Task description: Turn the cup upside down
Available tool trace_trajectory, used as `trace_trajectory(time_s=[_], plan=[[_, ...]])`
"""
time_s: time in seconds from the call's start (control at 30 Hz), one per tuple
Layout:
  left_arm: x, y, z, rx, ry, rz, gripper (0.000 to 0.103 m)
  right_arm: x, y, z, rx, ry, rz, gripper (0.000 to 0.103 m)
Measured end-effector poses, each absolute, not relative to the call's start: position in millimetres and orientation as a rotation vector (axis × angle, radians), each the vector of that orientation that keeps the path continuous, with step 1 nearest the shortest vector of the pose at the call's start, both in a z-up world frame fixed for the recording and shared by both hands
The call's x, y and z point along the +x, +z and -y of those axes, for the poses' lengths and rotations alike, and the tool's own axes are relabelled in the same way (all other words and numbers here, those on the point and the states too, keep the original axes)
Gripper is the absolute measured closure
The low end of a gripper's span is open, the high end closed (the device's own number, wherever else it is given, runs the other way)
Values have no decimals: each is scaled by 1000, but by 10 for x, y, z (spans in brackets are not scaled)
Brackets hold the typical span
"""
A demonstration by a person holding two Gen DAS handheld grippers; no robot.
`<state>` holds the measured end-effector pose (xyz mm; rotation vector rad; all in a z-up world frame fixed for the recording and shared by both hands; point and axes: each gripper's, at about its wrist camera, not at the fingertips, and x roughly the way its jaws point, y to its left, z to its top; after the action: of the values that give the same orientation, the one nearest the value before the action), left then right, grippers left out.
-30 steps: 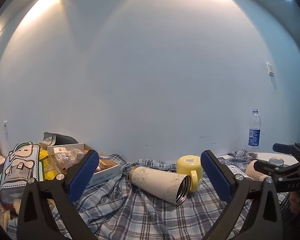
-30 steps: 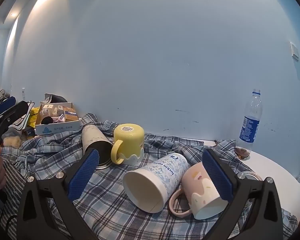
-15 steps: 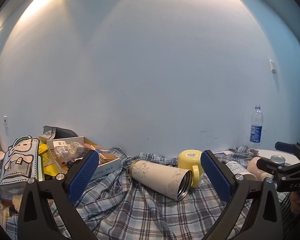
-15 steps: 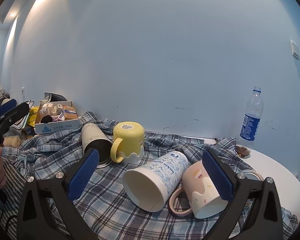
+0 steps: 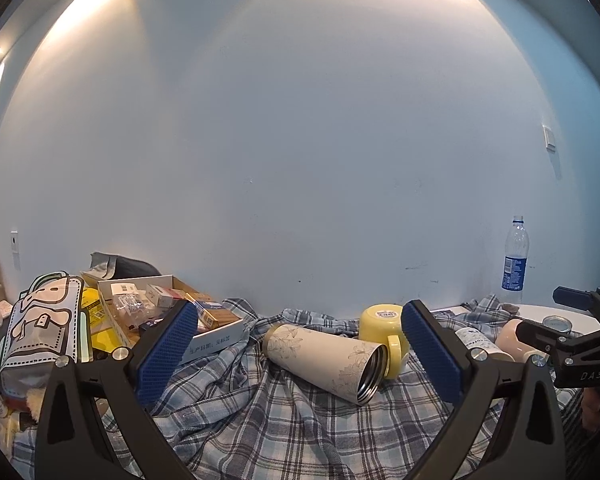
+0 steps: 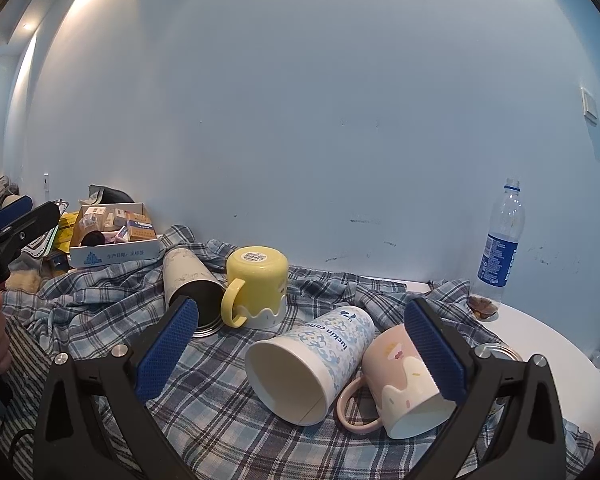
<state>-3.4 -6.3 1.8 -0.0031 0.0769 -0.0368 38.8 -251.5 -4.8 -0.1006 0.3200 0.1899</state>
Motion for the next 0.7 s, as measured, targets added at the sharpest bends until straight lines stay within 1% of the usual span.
trace_trajectory(time_s=[0.7], plan=[[-48,6,56,-2,-31,-72,0,516,-111,2545,-79,186,-388,0]])
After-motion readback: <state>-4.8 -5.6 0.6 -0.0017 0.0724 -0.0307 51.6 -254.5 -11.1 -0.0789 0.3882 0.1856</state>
